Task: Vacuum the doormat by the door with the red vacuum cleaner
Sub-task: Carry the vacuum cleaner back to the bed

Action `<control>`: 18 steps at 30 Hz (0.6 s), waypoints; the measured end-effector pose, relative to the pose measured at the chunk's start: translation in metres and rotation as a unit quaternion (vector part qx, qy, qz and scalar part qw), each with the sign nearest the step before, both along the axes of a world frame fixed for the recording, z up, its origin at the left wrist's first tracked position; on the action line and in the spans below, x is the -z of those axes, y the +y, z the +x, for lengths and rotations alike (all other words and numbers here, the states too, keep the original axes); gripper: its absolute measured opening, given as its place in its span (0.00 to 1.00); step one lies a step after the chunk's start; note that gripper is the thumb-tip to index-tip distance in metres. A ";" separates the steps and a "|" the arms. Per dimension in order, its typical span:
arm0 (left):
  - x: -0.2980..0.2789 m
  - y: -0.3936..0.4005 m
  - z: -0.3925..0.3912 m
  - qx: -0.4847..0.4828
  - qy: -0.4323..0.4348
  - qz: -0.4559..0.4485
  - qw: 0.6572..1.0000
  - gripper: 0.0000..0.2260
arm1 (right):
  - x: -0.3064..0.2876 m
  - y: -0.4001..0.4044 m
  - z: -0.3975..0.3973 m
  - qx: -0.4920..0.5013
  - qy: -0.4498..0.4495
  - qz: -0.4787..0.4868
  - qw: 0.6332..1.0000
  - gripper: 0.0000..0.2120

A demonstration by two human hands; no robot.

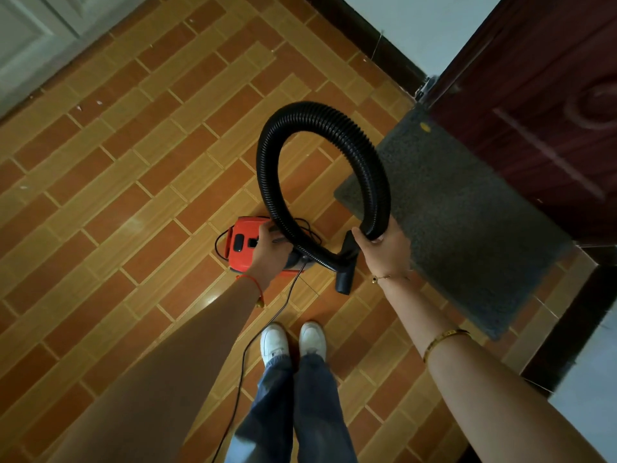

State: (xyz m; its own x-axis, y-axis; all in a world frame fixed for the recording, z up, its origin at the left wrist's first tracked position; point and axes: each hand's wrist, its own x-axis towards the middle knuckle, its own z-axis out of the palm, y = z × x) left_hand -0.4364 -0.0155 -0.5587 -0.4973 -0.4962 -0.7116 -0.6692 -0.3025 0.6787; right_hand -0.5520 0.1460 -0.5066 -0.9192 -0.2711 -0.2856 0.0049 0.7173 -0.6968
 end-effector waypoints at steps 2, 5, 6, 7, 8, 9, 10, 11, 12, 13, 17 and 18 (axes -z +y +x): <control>0.006 0.005 -0.005 -0.018 0.015 -0.007 1.000 0.25 | 0.011 -0.002 -0.002 -0.024 -0.011 -0.023 0.999 0.19; 0.012 0.012 -0.008 -0.029 0.023 -0.017 0.999 0.25 | 0.032 -0.007 -0.003 -0.062 -0.036 -0.031 0.997 0.24; 0.015 0.014 -0.008 -0.029 0.032 -0.023 0.999 0.24 | 0.039 -0.008 -0.004 -0.067 -0.036 -0.028 0.997 0.28; 0.017 0.016 -0.009 -0.030 0.042 -0.030 0.998 0.24 | 0.046 -0.009 -0.004 -0.079 -0.040 -0.017 0.996 0.31; 0.020 0.017 -0.009 -0.035 0.051 -0.033 0.998 0.24 | 0.052 -0.011 -0.003 -0.099 -0.047 -0.004 0.994 0.36; 0.023 0.018 -0.010 -0.042 0.057 -0.034 0.997 0.25 | 0.056 -0.013 -0.003 -0.119 -0.058 0.006 0.991 0.40; 0.026 0.019 -0.011 -0.049 0.066 -0.034 0.996 0.25 | 0.062 -0.015 -0.002 -0.134 -0.069 -0.001 0.989 0.45; 0.028 0.020 -0.013 -0.054 0.075 -0.036 0.995 0.25 | 0.066 -0.017 -0.001 -0.140 -0.079 -0.015 0.987 0.49; 0.031 0.021 -0.014 -0.059 0.086 -0.039 0.994 0.25 | 0.073 -0.019 0.001 -0.141 -0.089 -0.031 0.986 0.51; 0.033 0.023 -0.015 -0.059 0.094 -0.047 0.993 0.25 | 0.079 -0.021 0.002 -0.141 -0.098 -0.035 0.985 0.53; 0.041 0.027 -0.017 -0.059 0.126 -0.080 0.987 0.25 | 0.098 -0.034 0.005 -0.156 -0.073 -0.012 0.985 0.48; 0.043 0.026 -0.017 -0.058 0.133 -0.089 0.985 0.24 | 0.102 -0.037 0.005 -0.159 -0.060 -0.012 0.985 0.47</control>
